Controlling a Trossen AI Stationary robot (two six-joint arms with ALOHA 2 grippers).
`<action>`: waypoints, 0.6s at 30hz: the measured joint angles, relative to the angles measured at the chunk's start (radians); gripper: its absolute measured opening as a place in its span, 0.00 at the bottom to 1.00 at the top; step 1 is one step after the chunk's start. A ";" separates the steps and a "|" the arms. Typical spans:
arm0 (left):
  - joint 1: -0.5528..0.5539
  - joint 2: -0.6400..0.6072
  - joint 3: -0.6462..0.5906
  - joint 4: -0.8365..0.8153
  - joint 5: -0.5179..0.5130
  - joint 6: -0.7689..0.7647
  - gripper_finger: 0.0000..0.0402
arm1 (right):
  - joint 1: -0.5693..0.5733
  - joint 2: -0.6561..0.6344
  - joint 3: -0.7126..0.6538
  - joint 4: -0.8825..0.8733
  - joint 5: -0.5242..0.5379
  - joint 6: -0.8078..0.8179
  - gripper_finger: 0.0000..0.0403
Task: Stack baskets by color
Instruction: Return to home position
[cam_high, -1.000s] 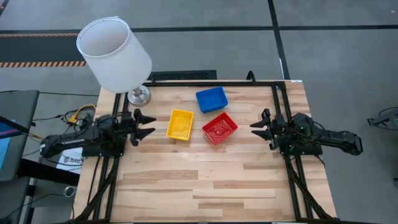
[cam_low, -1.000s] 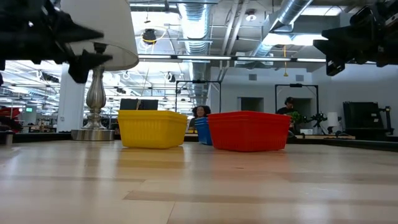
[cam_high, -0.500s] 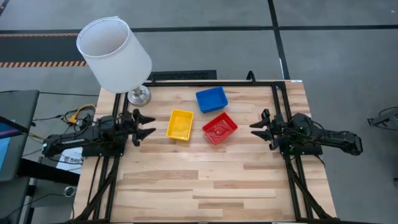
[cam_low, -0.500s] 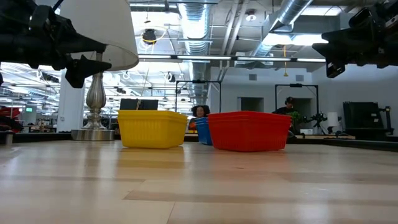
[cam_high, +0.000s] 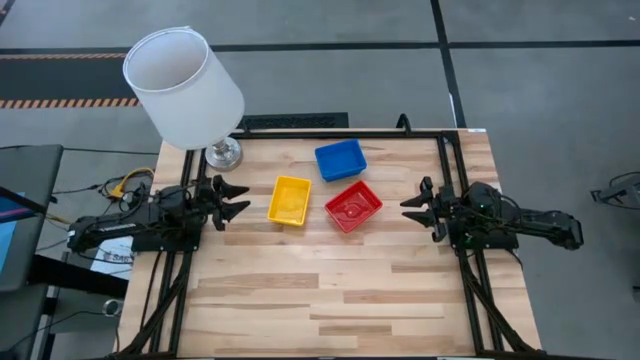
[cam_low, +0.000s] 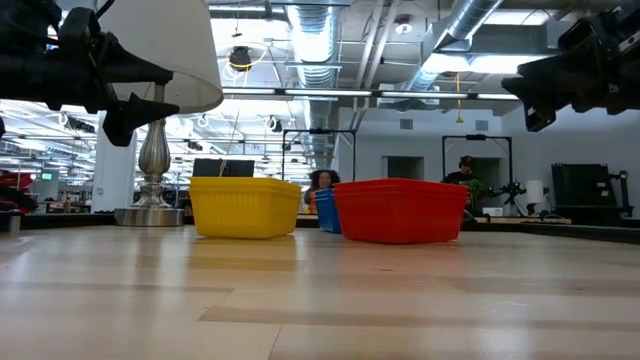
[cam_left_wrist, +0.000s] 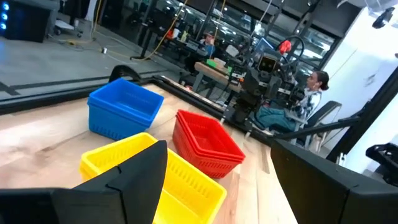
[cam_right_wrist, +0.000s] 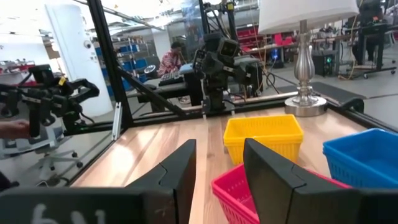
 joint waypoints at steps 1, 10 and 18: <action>0.000 0.000 0.000 0.000 0.000 0.001 0.69 | 0.000 0.000 0.000 -0.006 0.000 0.000 0.39; 0.000 0.000 0.001 -0.002 -0.003 0.004 0.69 | 0.000 0.000 0.000 -0.031 0.000 0.000 0.38; 0.000 0.000 0.001 -0.003 -0.003 -0.004 0.69 | 0.000 0.000 0.000 -0.035 0.000 0.000 0.39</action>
